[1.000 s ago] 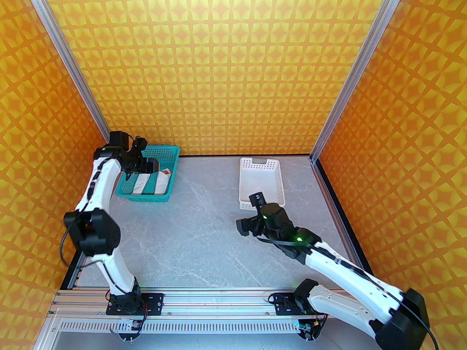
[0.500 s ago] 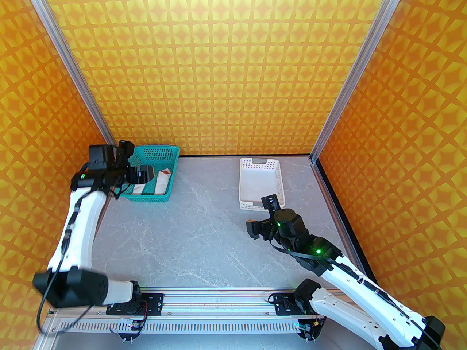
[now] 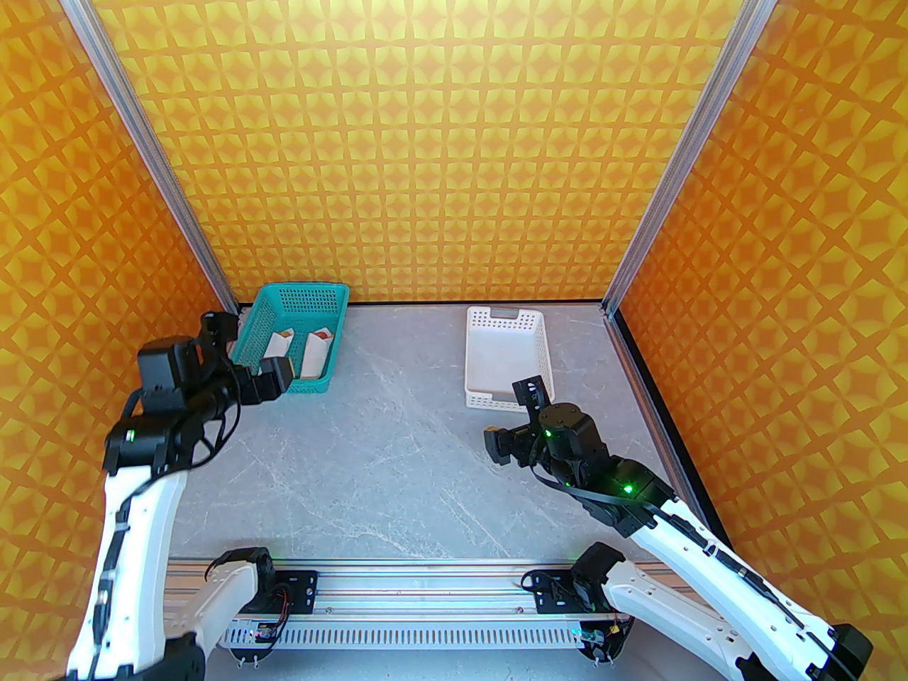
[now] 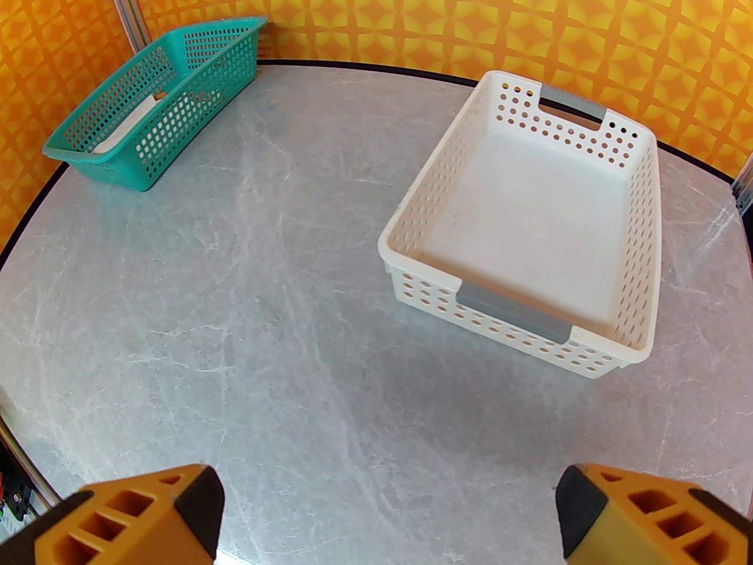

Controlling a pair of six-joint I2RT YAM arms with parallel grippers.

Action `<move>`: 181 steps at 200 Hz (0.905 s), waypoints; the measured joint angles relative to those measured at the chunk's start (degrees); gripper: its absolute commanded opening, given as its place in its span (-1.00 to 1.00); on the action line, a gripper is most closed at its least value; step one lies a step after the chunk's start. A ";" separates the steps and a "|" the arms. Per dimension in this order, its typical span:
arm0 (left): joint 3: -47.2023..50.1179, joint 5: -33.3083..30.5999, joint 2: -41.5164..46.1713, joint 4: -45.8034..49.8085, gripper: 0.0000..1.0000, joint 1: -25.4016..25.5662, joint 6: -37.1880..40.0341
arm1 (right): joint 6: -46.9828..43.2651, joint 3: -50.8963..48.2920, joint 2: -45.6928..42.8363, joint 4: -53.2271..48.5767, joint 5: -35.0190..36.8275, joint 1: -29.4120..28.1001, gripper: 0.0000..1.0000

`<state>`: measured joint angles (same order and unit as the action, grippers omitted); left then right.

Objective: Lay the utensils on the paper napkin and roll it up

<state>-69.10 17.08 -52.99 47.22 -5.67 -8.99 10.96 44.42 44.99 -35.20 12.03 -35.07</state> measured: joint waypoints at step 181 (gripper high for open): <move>17.14 0.00 14.99 -8.59 0.96 0.00 -6.27 | -1.86 -3.04 -0.11 3.41 -1.53 14.36 0.97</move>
<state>-51.96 17.08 -38.00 38.63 -5.67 -15.27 9.10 41.39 44.88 -31.79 10.50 -20.71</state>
